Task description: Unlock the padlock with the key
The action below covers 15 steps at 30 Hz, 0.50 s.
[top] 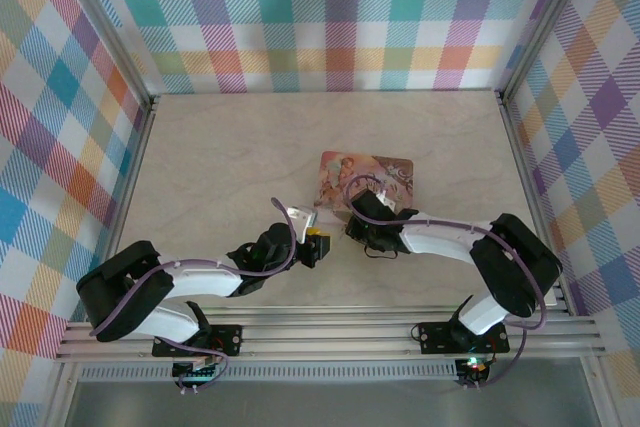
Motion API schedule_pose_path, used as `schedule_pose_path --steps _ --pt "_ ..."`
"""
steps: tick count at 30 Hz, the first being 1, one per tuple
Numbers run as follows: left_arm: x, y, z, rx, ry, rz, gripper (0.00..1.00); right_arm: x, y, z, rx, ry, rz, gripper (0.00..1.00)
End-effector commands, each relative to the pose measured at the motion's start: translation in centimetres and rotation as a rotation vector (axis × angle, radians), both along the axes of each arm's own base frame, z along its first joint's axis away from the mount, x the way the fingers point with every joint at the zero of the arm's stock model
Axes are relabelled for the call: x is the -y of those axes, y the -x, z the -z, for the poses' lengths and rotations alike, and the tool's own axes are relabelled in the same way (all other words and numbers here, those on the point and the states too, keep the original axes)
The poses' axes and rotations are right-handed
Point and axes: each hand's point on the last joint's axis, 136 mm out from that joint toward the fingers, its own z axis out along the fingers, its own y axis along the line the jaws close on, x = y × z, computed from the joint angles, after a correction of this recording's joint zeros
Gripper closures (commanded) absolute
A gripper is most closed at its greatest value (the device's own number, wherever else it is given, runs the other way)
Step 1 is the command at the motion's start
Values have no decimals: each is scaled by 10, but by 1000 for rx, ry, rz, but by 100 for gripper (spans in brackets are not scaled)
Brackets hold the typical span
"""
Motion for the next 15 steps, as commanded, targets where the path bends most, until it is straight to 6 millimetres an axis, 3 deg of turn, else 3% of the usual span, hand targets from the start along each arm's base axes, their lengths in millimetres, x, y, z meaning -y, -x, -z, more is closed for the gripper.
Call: schedule_pose_path --steps 1,5,10,15 --pt "-4 1 0 4 -8 12 62 0 14 12 -59 -14 -13 61" --pt "-1 1 2 -5 -10 19 62 1 12 -13 50 -76 -24 63" --pt "13 -2 4 -53 22 51 63 10 8 -43 180 -108 -25 77" --pt "30 -11 17 -143 41 71 66 9 6 -46 200 -90 -72 71"
